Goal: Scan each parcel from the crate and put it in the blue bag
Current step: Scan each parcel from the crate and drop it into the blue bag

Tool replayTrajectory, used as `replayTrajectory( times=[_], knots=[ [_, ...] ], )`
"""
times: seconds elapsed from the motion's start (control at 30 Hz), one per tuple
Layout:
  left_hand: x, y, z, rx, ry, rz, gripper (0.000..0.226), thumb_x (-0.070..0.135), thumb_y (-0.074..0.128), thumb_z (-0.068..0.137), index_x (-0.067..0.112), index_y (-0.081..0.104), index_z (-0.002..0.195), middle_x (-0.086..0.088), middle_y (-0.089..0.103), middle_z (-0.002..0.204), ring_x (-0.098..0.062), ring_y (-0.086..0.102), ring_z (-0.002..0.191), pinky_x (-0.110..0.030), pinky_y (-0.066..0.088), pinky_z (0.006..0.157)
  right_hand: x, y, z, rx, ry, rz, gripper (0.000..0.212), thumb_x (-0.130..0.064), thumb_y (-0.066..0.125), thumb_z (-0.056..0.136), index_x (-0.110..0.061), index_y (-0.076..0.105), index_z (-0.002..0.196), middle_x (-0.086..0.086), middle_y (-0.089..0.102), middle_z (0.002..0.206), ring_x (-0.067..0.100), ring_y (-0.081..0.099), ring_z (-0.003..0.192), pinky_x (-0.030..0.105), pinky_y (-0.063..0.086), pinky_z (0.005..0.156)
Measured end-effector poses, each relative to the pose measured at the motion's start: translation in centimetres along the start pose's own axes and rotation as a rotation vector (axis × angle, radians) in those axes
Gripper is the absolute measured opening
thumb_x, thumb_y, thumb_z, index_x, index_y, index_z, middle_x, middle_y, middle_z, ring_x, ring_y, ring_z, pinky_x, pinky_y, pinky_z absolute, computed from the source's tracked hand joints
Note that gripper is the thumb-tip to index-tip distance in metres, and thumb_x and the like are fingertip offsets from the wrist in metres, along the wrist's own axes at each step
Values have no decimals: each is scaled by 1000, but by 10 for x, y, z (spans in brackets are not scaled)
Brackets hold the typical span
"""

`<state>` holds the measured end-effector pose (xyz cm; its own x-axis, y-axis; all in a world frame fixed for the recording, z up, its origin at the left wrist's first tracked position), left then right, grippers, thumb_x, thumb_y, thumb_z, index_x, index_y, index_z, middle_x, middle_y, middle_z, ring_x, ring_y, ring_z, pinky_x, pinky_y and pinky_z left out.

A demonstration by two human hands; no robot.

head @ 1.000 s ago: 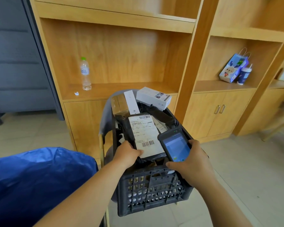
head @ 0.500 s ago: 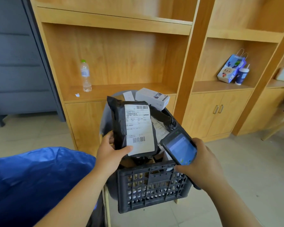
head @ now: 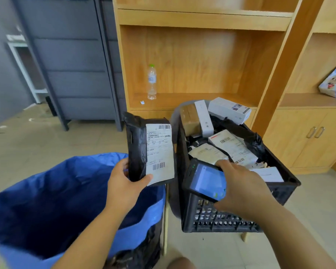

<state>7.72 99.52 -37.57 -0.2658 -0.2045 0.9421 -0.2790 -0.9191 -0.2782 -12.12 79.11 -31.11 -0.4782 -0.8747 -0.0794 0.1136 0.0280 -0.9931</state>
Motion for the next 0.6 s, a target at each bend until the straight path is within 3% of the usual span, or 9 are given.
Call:
replayTrajectory(
  times=[0.13, 0.23, 0.4, 0.6],
  knots=[
    [-13, -29, 0, 36, -11, 7, 53, 24, 87, 64, 46, 51, 97, 26, 62, 98, 16, 56, 90, -6, 42, 64, -33, 3, 2, -10, -56, -32, 70, -50, 71, 61, -30, 34, 116, -10, 46, 95, 14, 44, 82, 29, 36, 63],
    [-21, -44, -1, 45, -22, 20, 56, 23, 85, 65, 44, 51, 103, 25, 61, 99, 9, 58, 91, -7, 41, 64, -50, 5, 5, -20, -75, -40, 73, -49, 73, 60, -31, 33, 118, -10, 49, 99, 13, 44, 83, 28, 37, 64],
    [-31, -58, -1, 64, -45, 15, 53, 26, 87, 65, 51, 48, 91, 31, 59, 95, 20, 53, 85, -7, 40, 63, -68, 9, 11, -37, -92, -43, 78, -50, 75, 59, -31, 32, 121, -11, 50, 103, 13, 44, 85, 29, 40, 68],
    [-60, -73, -2, 83, -121, -3, 49, 25, 86, 66, 45, 50, 93, 30, 60, 92, 26, 53, 85, -5, 41, 59, -78, 19, 22, -45, -84, -37, 76, -50, 72, 57, -30, 31, 118, -11, 44, 95, 14, 46, 84, 30, 40, 66]
  ],
)
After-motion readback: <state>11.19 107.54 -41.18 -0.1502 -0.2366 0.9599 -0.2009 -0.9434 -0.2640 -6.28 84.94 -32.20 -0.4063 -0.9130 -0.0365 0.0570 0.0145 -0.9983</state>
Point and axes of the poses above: each hand's wrist, its own z-axis towards the middle knuckle, its own y-axis out of the palm, x = y × z, the point moved 10 cm from there along z, towards the middle knuckle
